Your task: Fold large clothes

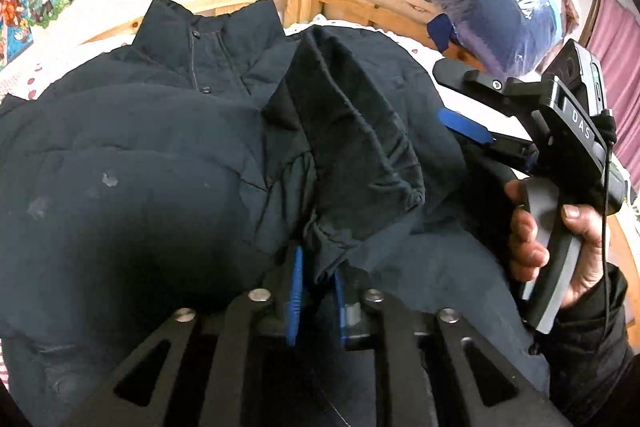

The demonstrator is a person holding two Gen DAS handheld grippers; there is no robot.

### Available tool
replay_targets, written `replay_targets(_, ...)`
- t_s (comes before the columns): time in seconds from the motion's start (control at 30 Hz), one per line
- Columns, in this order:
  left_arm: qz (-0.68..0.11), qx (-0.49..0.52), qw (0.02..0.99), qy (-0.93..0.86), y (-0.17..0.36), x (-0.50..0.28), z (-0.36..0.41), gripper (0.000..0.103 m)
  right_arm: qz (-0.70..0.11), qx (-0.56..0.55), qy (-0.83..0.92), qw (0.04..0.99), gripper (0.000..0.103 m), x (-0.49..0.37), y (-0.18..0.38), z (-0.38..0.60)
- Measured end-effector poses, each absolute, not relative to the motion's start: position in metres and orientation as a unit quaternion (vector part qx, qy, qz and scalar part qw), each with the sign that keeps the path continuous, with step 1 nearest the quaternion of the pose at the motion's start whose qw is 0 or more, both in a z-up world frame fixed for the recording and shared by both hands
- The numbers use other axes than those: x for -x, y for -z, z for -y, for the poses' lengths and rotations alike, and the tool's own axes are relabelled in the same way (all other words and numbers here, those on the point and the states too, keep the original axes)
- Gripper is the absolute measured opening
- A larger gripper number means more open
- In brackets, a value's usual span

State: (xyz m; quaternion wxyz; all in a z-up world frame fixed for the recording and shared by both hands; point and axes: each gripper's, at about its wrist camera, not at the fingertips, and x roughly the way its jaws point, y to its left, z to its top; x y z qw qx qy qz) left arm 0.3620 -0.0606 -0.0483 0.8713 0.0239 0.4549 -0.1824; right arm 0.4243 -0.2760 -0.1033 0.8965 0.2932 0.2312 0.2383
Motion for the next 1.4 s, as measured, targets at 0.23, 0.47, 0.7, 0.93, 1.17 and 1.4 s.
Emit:
replay_targets(0.23,-0.449,-0.005,0.866,0.22,0.051,-0.358,0.061,0.06,-0.233,-0.277,-0.266,0.893,0.092,-0.417,0.107,0.272)
replay_targets(0.47,-0.413,0.033,0.886,0.209,0.039,-0.343,0.043,0.061,-0.246,-0.213,-0.297,0.898,0.079,-0.412,0.103,0.248)
replay_targets(0.7,-0.364,0.062,0.919,0.139,0.01,-0.312,0.008,0.072,-0.276,-0.179,-0.288,0.9,0.01,-0.415,0.106,0.235)
replay_targets(0.93,-0.35,0.081,0.931,0.058,-0.015,-0.301,-0.049,0.074,-0.129,-0.149,-0.252,0.947,0.003,-0.362,0.05,0.253)
replay_targets(1.17,-0.337,0.075,0.938,-0.02,-0.028,-0.31,-0.092,0.075,-0.108,-0.156,-0.119,0.975,0.004,-0.353,0.031,0.3)
replay_targets(1.4,-0.353,0.072,0.931,-0.066,-0.021,-0.339,-0.117,0.075,-0.172,-0.152,-0.045,0.972,0.004,-0.382,0.053,0.304)
